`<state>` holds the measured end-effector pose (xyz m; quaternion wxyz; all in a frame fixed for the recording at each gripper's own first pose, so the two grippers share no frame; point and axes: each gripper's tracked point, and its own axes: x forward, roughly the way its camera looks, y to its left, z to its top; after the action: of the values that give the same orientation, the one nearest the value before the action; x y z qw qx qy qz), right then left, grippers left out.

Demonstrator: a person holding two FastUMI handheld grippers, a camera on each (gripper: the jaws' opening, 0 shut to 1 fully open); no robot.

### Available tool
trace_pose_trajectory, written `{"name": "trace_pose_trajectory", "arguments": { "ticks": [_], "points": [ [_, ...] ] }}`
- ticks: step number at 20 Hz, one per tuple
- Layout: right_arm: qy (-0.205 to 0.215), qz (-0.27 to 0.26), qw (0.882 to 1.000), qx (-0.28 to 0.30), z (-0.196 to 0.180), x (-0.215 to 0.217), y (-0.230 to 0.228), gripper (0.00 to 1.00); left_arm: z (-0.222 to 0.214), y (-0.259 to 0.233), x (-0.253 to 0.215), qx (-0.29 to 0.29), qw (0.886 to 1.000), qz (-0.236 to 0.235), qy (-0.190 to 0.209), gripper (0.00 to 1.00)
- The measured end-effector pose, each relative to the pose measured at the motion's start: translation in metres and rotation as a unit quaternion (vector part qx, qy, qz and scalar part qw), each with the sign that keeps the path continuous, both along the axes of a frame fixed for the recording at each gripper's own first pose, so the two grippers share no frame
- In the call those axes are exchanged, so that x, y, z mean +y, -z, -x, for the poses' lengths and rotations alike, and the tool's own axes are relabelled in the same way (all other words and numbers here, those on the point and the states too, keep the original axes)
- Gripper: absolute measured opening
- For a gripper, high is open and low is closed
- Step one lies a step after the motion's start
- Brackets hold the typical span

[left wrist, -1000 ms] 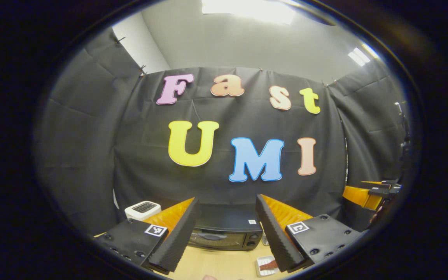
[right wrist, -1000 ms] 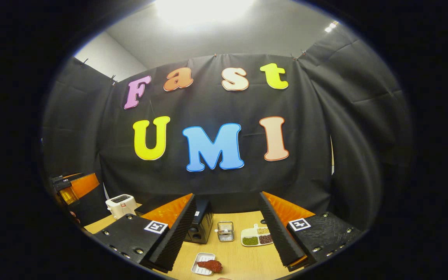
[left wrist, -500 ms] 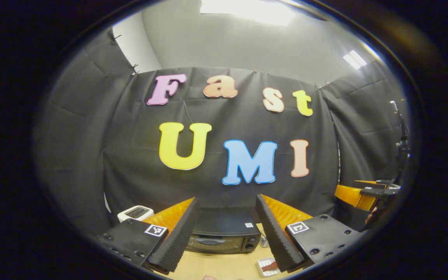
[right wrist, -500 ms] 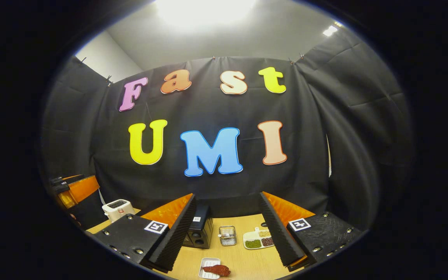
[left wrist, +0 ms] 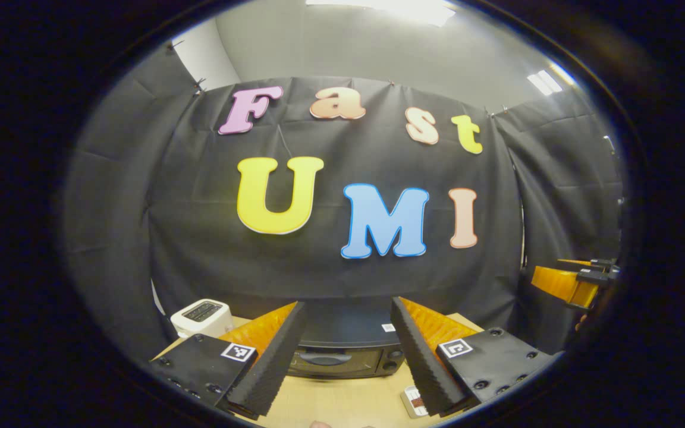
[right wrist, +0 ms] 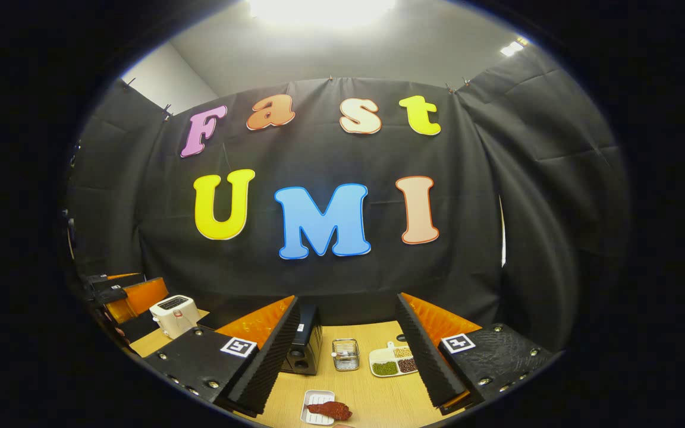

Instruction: Open the electric oven with the left hand, put the food in, and close the electric oven.

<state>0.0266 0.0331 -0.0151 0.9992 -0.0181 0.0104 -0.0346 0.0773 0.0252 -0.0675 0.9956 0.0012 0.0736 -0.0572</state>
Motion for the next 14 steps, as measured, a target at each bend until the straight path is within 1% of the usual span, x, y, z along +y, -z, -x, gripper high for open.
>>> {"name": "trace_pose_trajectory", "arguments": {
  "ticks": [1, 7, 8, 9, 10, 11, 12, 14],
  "points": [
    [0.002, 0.003, 1.000, 0.004, -0.002, 0.000, 0.004, 0.97, -0.008, 0.012, 0.000, 0.014, 1.000, 0.000, 0.004, 1.00],
    [0.019, 0.007, 1.000, 0.022, -0.011, -0.008, 0.019, 0.97, -0.069, 0.097, 0.003, 0.097, 0.995, 0.000, 0.017, 1.00],
    [0.023, 0.008, 0.999, 0.024, -0.013, -0.011, 0.021, 0.97, -0.080, 0.112, 0.005, 0.115, 0.993, 0.002, 0.017, 0.92],
    [0.027, 0.008, 0.999, 0.029, -0.014, -0.013, 0.025, 0.97, -0.090, 0.129, 0.007, 0.128, 0.992, 0.002, 0.015, 0.92],
    [0.031, 0.008, 0.999, 0.034, -0.015, -0.015, 0.029, 0.97, -0.100, 0.144, 0.010, 0.141, 0.990, 0.000, 0.012, 0.96],
    [0.035, 0.009, 0.999, 0.038, -0.018, -0.018, 0.032, 0.97, -0.109, 0.159, 0.014, 0.152, 0.988, -0.005, 0.008, 0.96],
    [0.040, 0.010, 0.998, 0.043, -0.020, -0.020, 0.035, 0.97, -0.117, 0.173, 0.018, 0.163, 0.986, -0.012, 0.005, 1.00],
    [0.047, 0.013, 0.998, 0.051, -0.023, -0.026, 0.040, 0.97, -0.131, 0.198, 0.022, 0.179, 0.984, -0.023, 0.001, 0.97]
  ]
}}
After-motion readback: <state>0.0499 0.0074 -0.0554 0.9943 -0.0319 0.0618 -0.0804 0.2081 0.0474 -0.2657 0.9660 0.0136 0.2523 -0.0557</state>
